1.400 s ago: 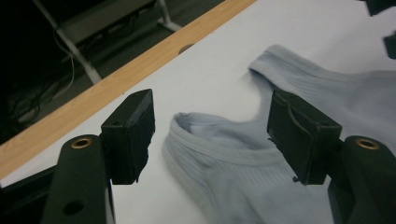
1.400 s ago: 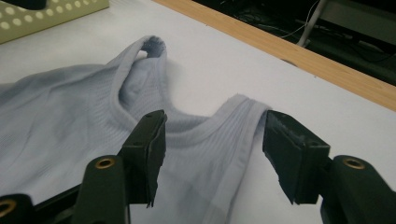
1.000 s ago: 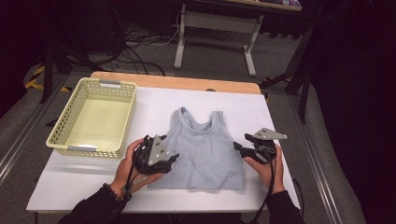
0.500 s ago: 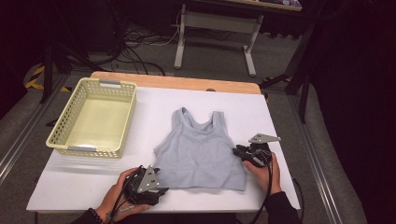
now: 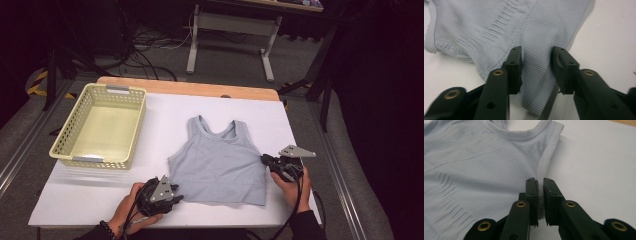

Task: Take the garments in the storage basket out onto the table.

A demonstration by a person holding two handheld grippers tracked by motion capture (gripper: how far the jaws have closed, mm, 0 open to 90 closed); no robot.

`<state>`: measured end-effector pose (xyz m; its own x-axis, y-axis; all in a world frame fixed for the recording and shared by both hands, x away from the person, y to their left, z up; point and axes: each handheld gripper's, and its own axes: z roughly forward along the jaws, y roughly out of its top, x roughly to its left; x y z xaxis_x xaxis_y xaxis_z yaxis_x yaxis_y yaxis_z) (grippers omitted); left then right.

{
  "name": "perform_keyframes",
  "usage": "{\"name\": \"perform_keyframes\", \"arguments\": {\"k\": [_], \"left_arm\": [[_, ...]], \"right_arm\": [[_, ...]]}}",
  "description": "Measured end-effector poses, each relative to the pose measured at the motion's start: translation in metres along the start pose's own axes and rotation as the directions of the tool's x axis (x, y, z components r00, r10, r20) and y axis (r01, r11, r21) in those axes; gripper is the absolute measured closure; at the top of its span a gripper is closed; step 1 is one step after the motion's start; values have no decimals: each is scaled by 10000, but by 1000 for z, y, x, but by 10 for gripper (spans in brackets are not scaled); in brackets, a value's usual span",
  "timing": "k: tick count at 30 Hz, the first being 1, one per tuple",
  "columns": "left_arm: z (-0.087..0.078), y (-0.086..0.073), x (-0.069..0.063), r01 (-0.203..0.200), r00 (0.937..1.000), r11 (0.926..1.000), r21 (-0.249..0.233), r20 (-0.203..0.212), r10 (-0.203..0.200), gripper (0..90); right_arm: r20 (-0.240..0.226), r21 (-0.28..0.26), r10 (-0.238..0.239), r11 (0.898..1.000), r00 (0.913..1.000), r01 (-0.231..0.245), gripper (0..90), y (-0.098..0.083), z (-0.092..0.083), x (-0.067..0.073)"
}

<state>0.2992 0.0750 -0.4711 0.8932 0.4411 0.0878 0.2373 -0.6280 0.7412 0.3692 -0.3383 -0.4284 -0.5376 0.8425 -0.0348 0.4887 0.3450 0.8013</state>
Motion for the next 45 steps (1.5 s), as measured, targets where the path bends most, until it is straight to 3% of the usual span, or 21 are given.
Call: {"name": "perform_keyframes", "arguments": {"k": [1,2,5,6,7,10,14,16,18,22,26,30,32,35,38,41,45], "left_arm": [[1,1,0,-84,10000,10000,-16,11,84,668],[1,2,1,-220,9997,9997,43,-101,220,719],[1,3,4,-313,9994,9994,122,-143,315,793],[1,3,4,-313,9994,9994,122,-143,315,798],[1,2,4,-227,9997,9997,117,-116,228,810],[0,3,5,-453,9989,9988,185,-141,455,818],[-2,4,7,-400,9990,9990,210,-166,404,825],[-7,4,9,-533,9980,9985,153,-325,537,829],[-9,4,9,-541,9980,9985,41,-331,542,830],[-36,11,14,-500,9967,9947,-899,-680,440,832],[-51,17,13,-542,9954,9886,-1407,-861,424,831],[-56,20,11,-534,9947,9853,-1623,-951,383,831],[-54,20,11,-589,9943,9863,-1538,-970,442,829],[-52,18,11,-545,9951,9879,-1453,-899,417,828],[-52,18,9,-603,9951,9891,-1344,-855,490,826],[-53,14,4,-826,9939,9899,-1155,-818,734,825],[-49,5,-3,-856,9953,9930,-815,-527,814,826]], "right_arm": [[30,-10,44,10000,10000,-44,794,-1,3,0],[169,-20,7,10000,9999,-7,701,-1,8,1],[153,-268,189,9995,9997,-185,541,-2,5,1],[153,-268,189,9995,9997,-185,541,-2,5,1],[195,-312,366,9989,9991,-360,476,-4,2,0],[128,-504,572,9971,9983,-565,433,-8,-6,0],[-58,-385,657,9971,9978,-658,417,-19,-13,1],[-169,-71,796,9968,9967,-797,424,-24,-10,0],[-307,84,815,9967,9962,-813,466,-25,-6,-1],[-771,183,742,9972,9943,-730,614,-25,3,5],[-686,150,287,9995,9972,-278,743,-22,8,13],[-536,-36,98,9999,9985,-100,775,-18,8,17],[-369,-106,95,9999,9993,-99,758,-16,6,19],[191,-165,153,9998,9997,-150,555,-14,-1,21],[426,-241,260,9994,9988,-250,451,-14,-12,26],[184,-322,354,9989,9992,-348,444,-19,-22,34],[-510,112,569,9983,9971,-564,432,-34,-25,44]]}}
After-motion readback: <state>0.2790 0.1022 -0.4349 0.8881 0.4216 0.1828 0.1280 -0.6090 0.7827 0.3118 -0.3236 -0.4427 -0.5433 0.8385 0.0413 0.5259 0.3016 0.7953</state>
